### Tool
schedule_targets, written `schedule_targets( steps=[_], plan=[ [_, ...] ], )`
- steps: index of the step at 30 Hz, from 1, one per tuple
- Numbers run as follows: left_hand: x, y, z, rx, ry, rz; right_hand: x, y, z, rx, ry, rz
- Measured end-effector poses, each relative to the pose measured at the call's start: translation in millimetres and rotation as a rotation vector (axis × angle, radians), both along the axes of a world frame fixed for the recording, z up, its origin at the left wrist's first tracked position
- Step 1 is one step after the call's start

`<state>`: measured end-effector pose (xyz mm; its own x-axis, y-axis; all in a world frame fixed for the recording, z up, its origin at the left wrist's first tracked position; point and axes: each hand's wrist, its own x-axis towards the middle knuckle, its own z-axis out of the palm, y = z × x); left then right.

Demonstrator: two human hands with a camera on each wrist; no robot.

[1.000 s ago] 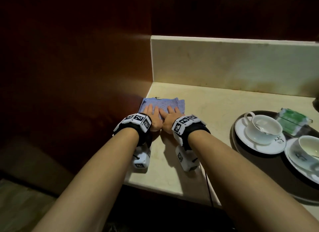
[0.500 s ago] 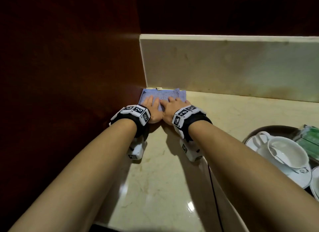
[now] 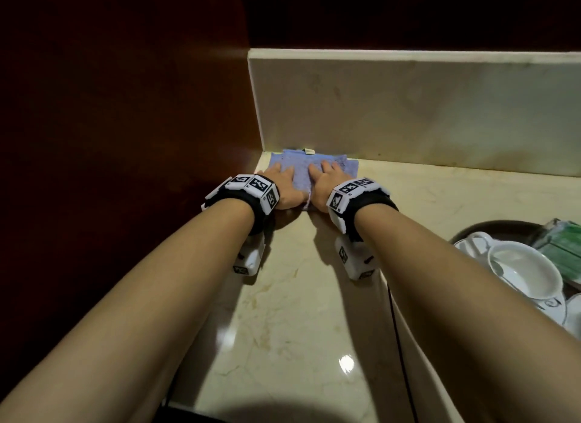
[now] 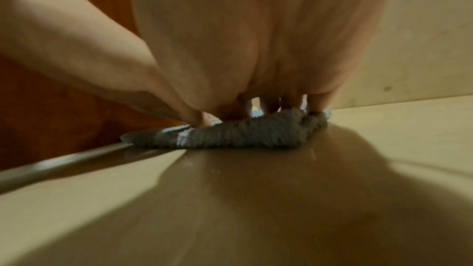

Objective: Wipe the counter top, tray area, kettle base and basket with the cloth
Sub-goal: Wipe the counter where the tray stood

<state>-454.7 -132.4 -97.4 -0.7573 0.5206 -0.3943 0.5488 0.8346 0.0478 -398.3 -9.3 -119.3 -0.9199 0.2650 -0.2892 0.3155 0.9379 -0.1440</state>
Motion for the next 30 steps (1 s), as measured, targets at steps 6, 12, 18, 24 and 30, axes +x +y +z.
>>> schedule_targets(
  steps=[6, 12, 18, 24, 30],
  plan=[
    [32, 31, 3, 0.1, -0.038, -0.143, 17, 23, 2, 0.083, -0.08, -0.124],
    [49, 35, 5, 0.033, -0.1, -0.231, 43, 32, 1, 0.134, -0.166, -0.191],
    [66, 36, -5, -0.051, -0.098, -0.293, 73, 22, 8, 0.158, -0.24, -0.24],
    [92, 15, -14, -0.048, -0.113, -0.284, 98, 3, 11, 0.176, -0.239, -0.214],
    [120, -8, -14, -0.062, -0.112, -0.274, 122, -15, 6, 0.154, -0.217, -0.173]
  ],
)
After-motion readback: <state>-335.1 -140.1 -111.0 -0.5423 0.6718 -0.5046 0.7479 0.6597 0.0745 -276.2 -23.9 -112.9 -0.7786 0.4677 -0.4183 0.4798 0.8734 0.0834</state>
